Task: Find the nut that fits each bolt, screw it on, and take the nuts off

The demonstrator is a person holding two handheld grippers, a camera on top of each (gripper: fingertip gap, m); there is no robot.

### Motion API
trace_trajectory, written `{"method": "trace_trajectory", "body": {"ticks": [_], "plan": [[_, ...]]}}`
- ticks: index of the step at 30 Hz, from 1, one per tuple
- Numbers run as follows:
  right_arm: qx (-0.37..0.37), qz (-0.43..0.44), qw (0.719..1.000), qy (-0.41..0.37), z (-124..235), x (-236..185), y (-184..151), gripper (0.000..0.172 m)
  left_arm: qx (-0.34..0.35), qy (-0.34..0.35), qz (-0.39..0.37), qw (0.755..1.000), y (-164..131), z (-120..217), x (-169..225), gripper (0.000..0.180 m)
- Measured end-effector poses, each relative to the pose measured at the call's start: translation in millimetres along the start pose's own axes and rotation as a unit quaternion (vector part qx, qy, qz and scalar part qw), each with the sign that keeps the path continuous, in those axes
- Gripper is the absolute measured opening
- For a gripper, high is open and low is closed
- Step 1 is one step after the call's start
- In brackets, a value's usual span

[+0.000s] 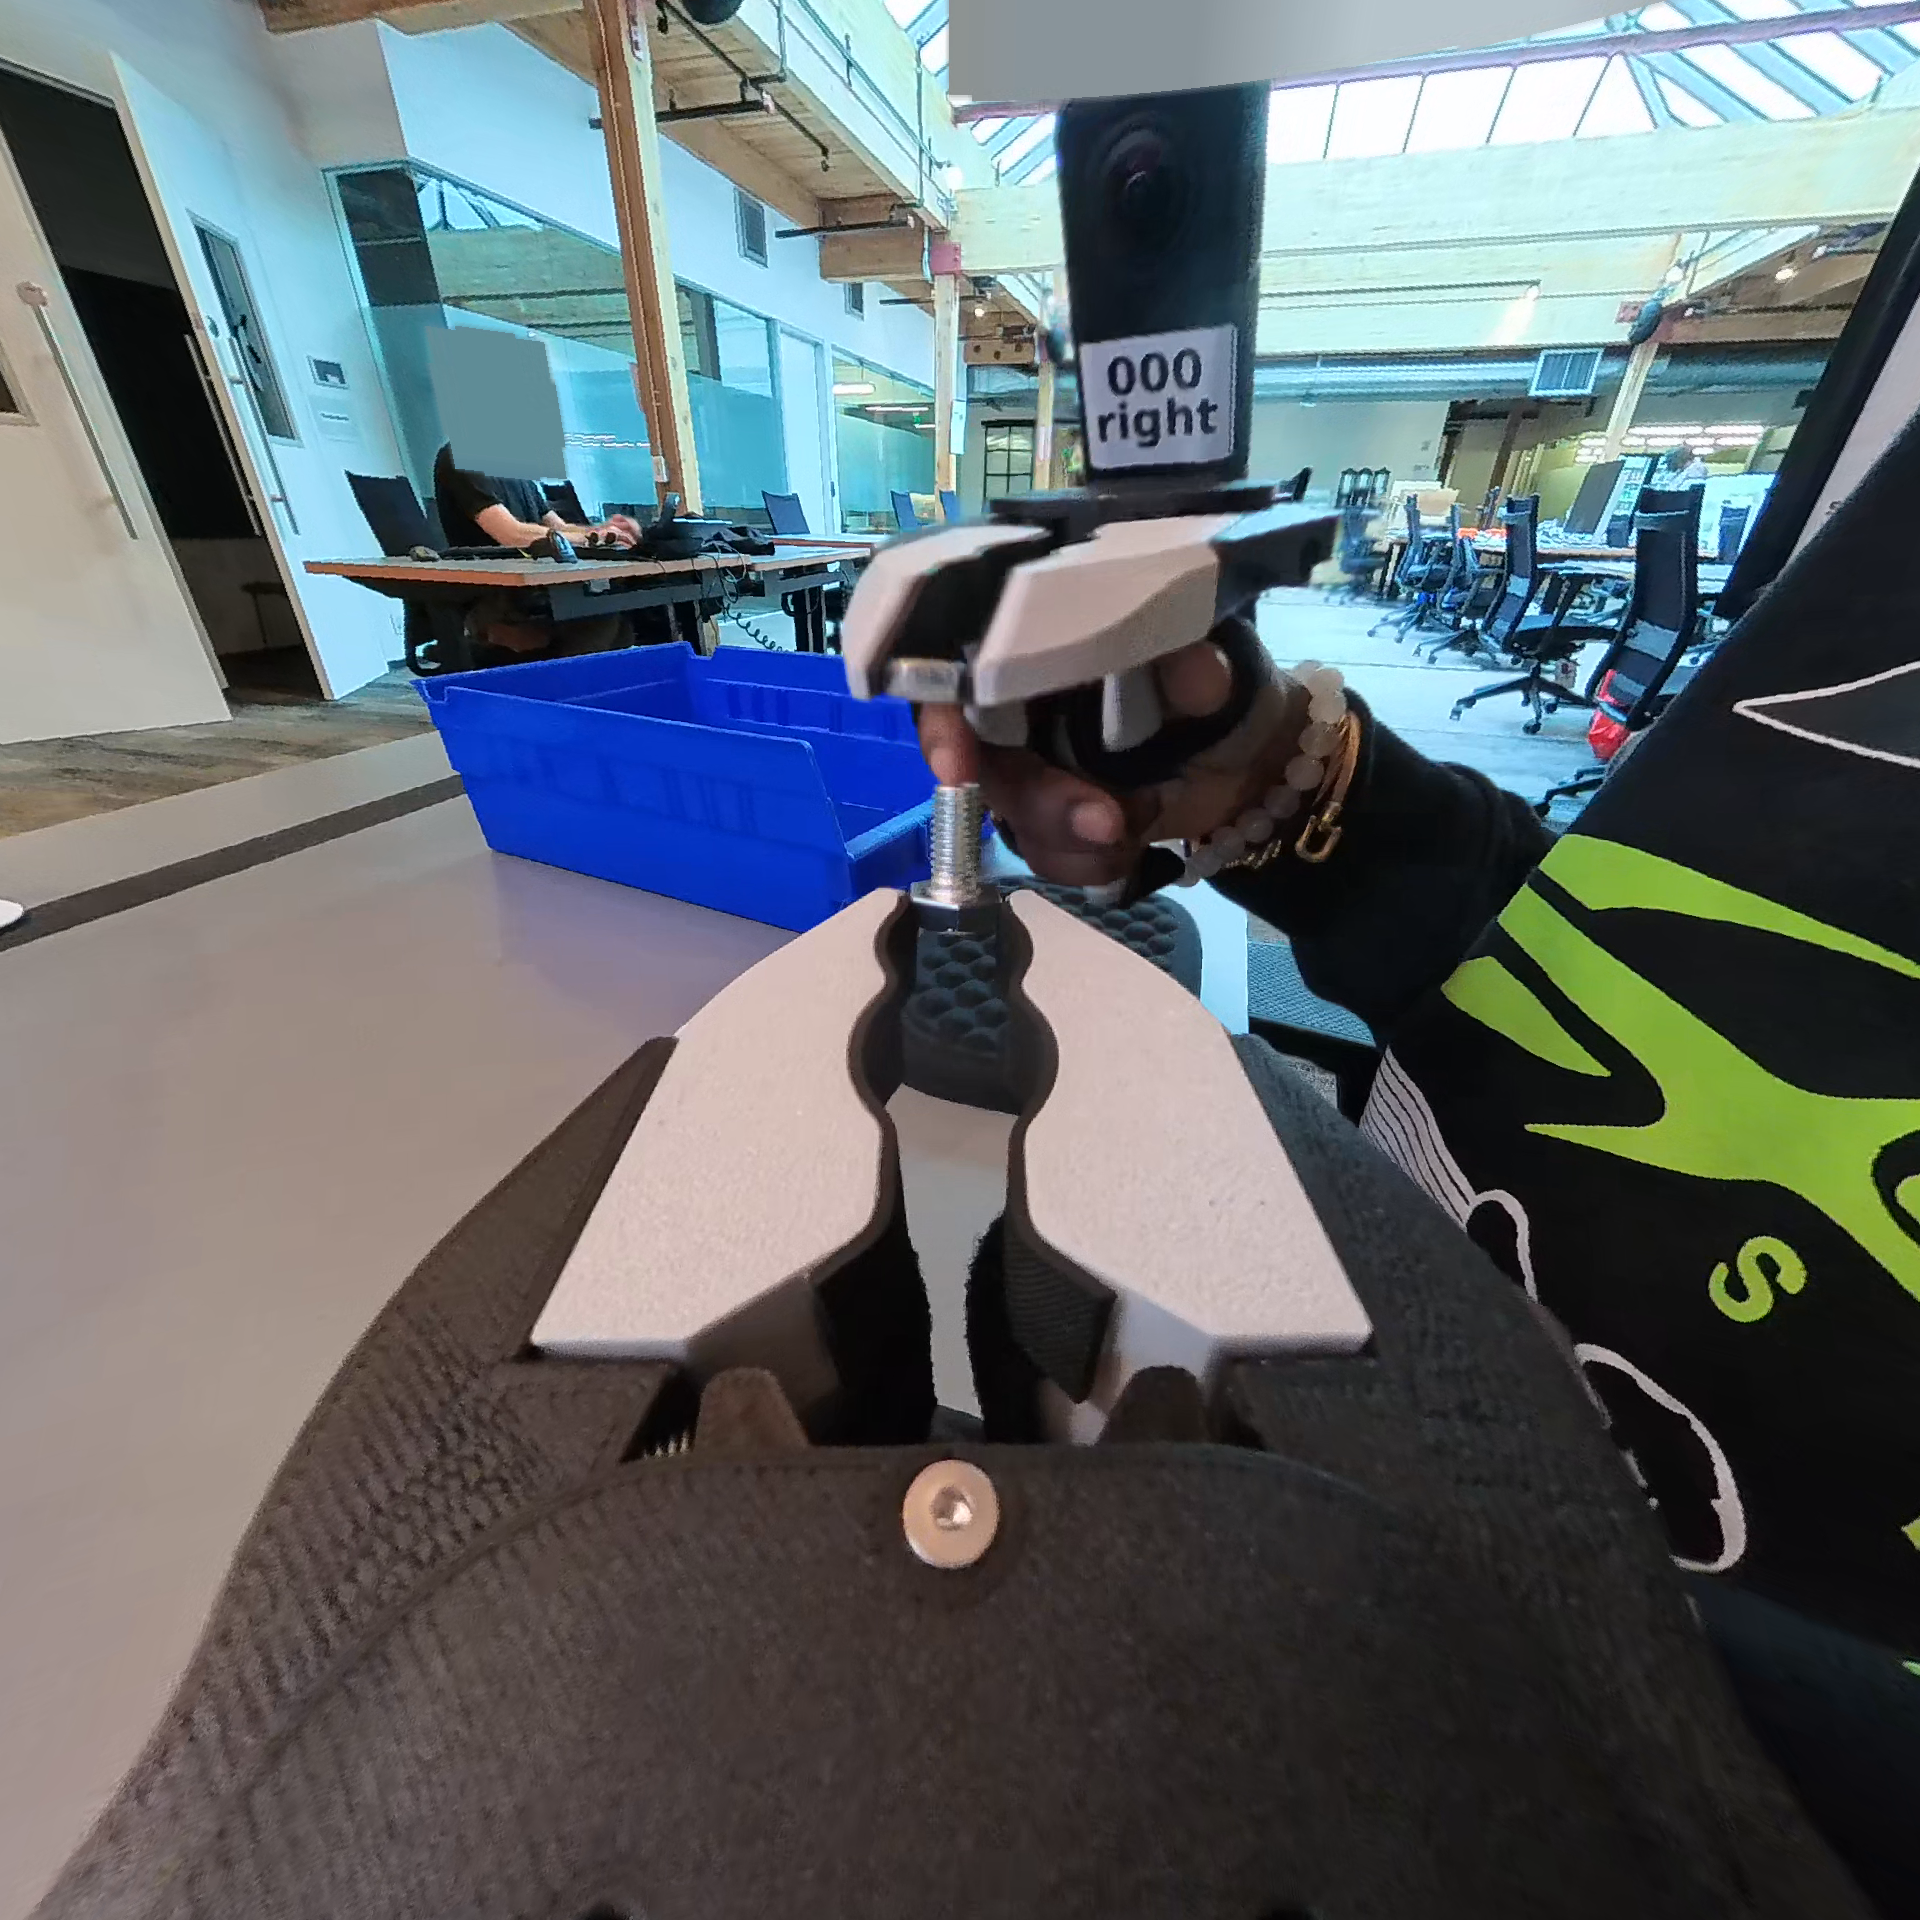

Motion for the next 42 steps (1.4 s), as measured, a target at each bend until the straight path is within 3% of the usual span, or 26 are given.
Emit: {"method": "trace_trajectory", "body": {"ticks": [5, 8, 11, 18, 25, 33, 38, 42], "plan": [[-0.026, 0.013, 0.982, -0.186, 59, 42, 7, 0.015, 0.006, 0.005, 0.0, 1.0, 1, 3, -1, 0.014], [-0.083, 0.0, 0.937, -0.34, 113, 81, 4, 0.015, 0.011, 0.007, 0.002, 1.0, 2, 4, -1, 0.014], [-0.165, -0.043, 0.887, -0.43, 155, 118, -13, 0.015, 0.013, 0.009, 0.003, 1.0, 2, 5, -2, 0.014], [-0.349, -0.148, 0.802, -0.462, 179, 177, -65, 0.015, 0.008, 0.013, 0.004, 1.0, 2, 4, -2, 0.014], [-0.444, -0.194, 0.761, -0.432, 172, 202, -89, 0.015, 0.005, 0.017, 0.004, 1.0, 2, 4, -3, 0.014], [-0.473, -0.204, 0.751, -0.412, 170, 204, -97, 0.02, 0.004, 0.019, 0.007, 1.0, 1, 4, -4, 0.014], [-0.386, -0.145, 0.781, -0.469, 169, 190, -63, 0.023, 0.003, 0.029, 0.012, 0.999, 1, 4, -5, 0.014], [-0.234, -0.054, 0.849, -0.47, 145, 154, -15, 0.023, 0.0, 0.035, 0.016, 0.999, 0, 2, -6, 0.014]]}}
Point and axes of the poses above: each gripper's, where its closed fingertips meet, z back along the fingers, y out of its top, x = y × z across the jaws, the point moved 9 cm from there along z, back along the fingers, and after that the axes turned 5 degrees about -y, right-handed, at the moved point
